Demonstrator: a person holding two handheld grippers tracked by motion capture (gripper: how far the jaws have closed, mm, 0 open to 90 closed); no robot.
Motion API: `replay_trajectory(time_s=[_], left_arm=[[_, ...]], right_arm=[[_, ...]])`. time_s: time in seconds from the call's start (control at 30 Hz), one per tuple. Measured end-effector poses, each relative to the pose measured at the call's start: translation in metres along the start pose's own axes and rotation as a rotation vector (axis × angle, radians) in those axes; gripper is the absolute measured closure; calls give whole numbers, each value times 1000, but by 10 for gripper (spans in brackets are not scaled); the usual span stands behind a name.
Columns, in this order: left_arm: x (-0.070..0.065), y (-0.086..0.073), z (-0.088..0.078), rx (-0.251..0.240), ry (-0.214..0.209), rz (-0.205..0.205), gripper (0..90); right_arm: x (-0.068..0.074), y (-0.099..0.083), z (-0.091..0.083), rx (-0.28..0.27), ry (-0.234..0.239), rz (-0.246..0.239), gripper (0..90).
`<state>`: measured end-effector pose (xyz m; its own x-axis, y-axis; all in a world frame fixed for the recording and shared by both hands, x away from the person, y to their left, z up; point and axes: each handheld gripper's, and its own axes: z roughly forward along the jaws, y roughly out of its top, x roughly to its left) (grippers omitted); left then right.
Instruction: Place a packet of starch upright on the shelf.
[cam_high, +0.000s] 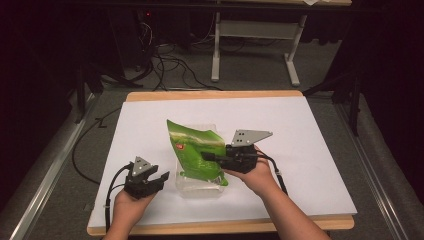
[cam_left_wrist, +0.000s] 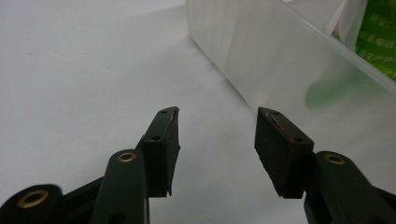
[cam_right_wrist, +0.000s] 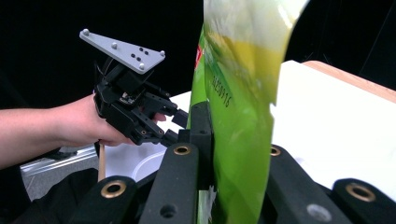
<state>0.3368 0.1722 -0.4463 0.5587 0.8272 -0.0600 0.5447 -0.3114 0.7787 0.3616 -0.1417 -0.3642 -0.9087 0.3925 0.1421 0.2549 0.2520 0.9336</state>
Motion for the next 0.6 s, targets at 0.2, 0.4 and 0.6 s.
replay_trajectory(time_s=[0.2,0.4,0.6], left_arm=[[0,0,0,-1,0,-1,503],[0,0,0,-1,0,-2,504],[0,0,-1,-3,-1,-4,503]], right_arm=[[-3,-1,6,9,5,7,839],[-4,-2,11,6,0,19,838],[-3,-3,16,5,-13,14,838]])
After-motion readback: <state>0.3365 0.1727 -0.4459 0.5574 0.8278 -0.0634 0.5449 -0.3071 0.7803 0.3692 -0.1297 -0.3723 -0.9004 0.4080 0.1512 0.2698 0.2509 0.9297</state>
